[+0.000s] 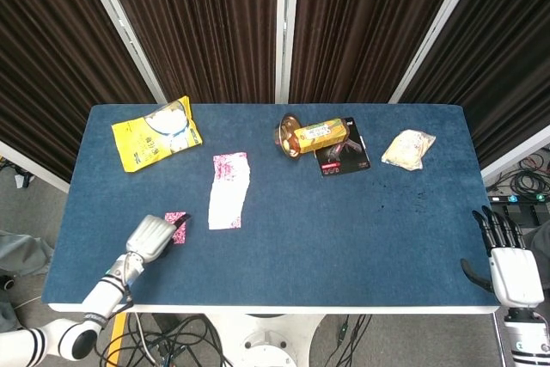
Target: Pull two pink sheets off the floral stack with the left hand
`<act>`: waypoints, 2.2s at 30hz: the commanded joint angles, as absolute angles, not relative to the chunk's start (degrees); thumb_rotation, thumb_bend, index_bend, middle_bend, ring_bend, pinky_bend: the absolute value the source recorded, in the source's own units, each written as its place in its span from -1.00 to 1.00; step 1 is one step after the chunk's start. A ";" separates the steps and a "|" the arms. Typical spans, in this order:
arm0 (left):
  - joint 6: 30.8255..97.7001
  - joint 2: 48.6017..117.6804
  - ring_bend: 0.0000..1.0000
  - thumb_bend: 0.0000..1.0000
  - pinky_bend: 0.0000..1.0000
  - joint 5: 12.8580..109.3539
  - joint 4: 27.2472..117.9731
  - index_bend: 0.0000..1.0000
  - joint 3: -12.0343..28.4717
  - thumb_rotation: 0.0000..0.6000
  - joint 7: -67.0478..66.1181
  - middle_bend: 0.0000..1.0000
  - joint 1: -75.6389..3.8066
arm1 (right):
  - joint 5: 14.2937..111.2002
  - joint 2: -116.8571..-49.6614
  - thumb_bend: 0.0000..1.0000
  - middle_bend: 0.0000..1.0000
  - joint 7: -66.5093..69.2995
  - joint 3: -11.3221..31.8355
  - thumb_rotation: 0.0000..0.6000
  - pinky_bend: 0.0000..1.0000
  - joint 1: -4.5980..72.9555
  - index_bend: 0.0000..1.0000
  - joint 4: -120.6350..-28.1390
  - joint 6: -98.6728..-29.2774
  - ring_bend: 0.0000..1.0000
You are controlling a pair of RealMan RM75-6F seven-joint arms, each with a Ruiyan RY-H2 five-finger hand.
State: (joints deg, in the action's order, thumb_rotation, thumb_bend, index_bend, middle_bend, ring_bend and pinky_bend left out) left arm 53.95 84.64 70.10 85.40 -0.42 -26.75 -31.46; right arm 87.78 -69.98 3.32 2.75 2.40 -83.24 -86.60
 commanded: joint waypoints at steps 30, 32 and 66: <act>46.83 89.32 0.84 0.14 0.80 63.22 85.49 -0.71 0.09 1.00 -32.75 0.96 -38.76 | 86.54 -69.96 -0.59 -1.00 4.52 3.33 1.00 -1.00 2.92 -1.00 -82.44 -85.69 -1.00; 46.65 88.76 0.84 0.15 0.80 62.50 86.35 -0.71 -0.23 1.00 -33.36 0.96 -38.97 | 86.66 -69.95 -0.59 -1.00 4.42 3.26 1.00 -1.00 2.89 -1.00 -82.57 -85.80 -1.00; 52.16 80.49 0.84 0.15 0.80 69.53 100.49 -0.67 -6.05 1.00 -30.80 0.96 -37.39 | 87.34 -70.08 -0.59 -1.00 3.33 2.95 1.00 -1.00 2.97 -1.00 -83.53 -86.17 -1.00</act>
